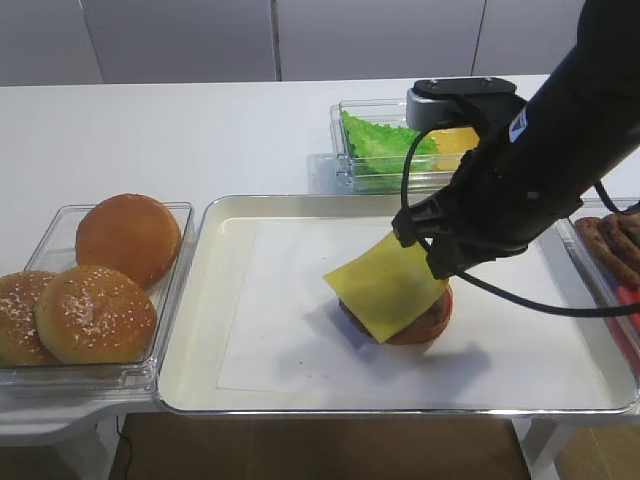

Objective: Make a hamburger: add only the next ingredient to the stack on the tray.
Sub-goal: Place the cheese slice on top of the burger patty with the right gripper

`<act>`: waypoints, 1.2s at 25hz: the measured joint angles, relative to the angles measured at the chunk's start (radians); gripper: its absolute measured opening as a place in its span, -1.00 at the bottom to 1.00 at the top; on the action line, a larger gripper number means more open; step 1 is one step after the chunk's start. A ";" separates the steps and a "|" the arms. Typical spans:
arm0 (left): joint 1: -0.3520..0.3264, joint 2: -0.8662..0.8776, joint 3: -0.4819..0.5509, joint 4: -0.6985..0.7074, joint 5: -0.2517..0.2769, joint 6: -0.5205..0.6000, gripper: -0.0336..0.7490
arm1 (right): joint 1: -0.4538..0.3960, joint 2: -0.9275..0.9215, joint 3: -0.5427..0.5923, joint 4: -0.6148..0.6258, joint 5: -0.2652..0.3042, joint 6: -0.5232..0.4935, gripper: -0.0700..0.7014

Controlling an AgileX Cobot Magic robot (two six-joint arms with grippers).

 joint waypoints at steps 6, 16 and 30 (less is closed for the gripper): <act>0.000 0.000 0.000 0.000 0.000 0.000 -0.15 | 0.000 0.000 0.000 -0.021 0.023 0.028 -0.79; 0.000 0.000 0.000 0.000 0.000 0.000 -0.15 | 0.000 0.000 0.000 -0.023 0.025 0.032 -0.51; 0.000 0.000 0.000 0.000 0.000 0.000 -0.15 | 0.000 0.000 -0.080 -0.236 0.147 0.096 0.64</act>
